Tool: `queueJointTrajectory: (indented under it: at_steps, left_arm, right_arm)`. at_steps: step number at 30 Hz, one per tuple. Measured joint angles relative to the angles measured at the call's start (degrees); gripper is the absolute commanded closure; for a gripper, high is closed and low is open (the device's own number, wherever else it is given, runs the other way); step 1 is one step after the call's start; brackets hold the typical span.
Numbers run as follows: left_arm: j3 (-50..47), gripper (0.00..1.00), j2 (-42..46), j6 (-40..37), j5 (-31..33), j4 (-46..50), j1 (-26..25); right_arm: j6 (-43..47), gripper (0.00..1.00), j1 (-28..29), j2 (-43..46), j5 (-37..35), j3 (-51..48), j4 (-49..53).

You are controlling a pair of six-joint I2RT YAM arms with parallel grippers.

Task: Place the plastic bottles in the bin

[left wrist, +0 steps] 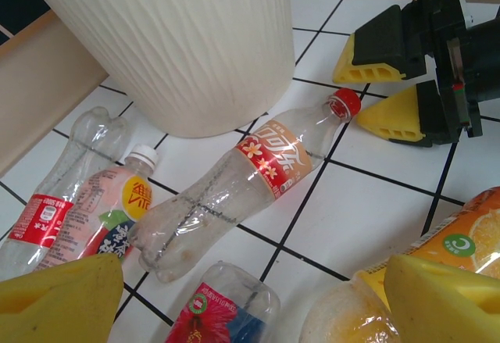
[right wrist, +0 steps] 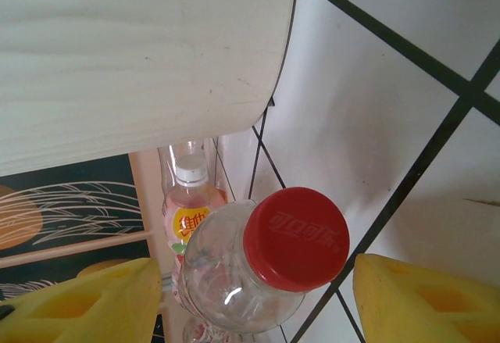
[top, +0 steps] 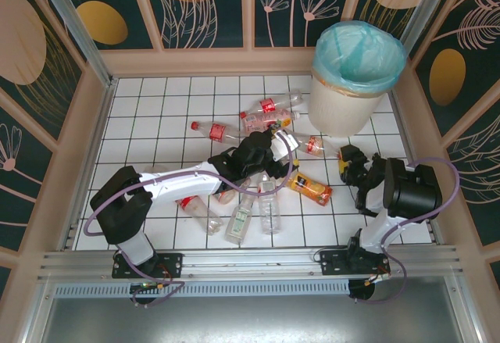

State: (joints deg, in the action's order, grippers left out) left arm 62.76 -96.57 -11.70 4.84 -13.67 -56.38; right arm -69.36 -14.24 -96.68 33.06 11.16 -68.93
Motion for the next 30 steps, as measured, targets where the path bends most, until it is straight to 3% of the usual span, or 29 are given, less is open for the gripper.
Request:
queueJointTrajectory:
  at_steps: [30]
  left_arm:
    - [-0.63, 0.13, 0.00, 0.39, 0.39, 0.33, 0.00]
  right_arm:
    - [-4.59, 0.33, 1.05, -4.87, -1.90, 2.58, -4.85]
